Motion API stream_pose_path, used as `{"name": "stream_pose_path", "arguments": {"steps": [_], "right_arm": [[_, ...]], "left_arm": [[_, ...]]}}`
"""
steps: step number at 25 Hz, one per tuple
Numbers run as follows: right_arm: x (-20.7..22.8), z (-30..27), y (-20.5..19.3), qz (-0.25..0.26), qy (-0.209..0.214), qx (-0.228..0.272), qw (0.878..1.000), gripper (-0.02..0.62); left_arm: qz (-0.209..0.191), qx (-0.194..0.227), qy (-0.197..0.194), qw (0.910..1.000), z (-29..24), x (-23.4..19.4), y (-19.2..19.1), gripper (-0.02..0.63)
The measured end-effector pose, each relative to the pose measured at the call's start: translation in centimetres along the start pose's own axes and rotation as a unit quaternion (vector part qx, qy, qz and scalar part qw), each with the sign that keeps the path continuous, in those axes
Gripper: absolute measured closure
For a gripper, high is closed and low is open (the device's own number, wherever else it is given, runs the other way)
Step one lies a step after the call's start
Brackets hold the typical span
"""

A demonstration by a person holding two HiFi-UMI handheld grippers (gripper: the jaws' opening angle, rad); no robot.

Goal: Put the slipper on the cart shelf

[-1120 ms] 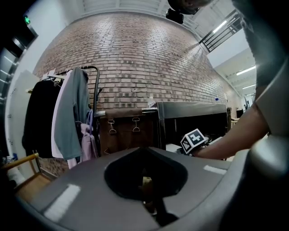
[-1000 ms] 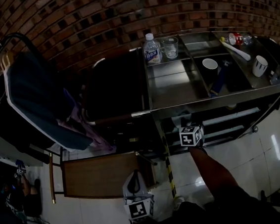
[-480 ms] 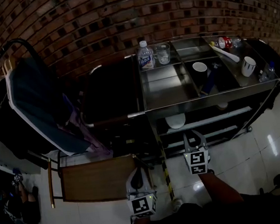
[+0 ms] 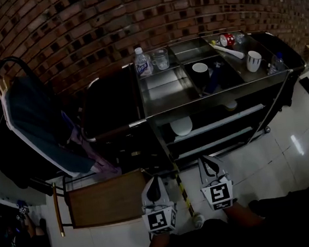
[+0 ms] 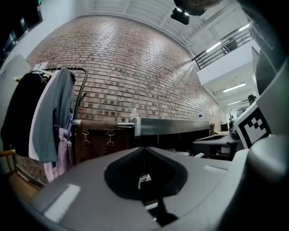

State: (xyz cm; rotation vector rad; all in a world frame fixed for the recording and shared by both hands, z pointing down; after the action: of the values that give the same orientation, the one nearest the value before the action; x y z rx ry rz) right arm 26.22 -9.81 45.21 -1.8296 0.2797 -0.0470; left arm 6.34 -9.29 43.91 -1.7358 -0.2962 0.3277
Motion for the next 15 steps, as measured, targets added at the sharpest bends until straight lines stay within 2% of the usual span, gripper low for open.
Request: {"name": "stream_pose_path", "arguments": {"steps": [8,15], "right_arm": [[-1.9,4.9,2.6,0.023,-0.012,0.050,0.998,0.594],[-3.8,7.3,4.1,0.031,0.007,0.108,0.994,0.594]], "left_arm": [[-0.004,0.009,-0.022,0.9997,2.0,0.9,1.9,0.591],[-0.018,0.051,-0.029,0.9981,3.7,1.2,4.5,0.591]]}}
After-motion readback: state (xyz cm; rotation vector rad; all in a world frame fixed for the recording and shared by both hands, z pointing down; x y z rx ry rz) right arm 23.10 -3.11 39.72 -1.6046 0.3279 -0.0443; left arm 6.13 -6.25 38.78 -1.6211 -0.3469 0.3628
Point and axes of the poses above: the fingertips, and each gripper's own axes: z backward along the fingers, x to its right, y out of its top, the point moved 7 cm from there along z, backward along the fingers, and after that the axes turned 8 degrees about -x, right-handed, at the moved point
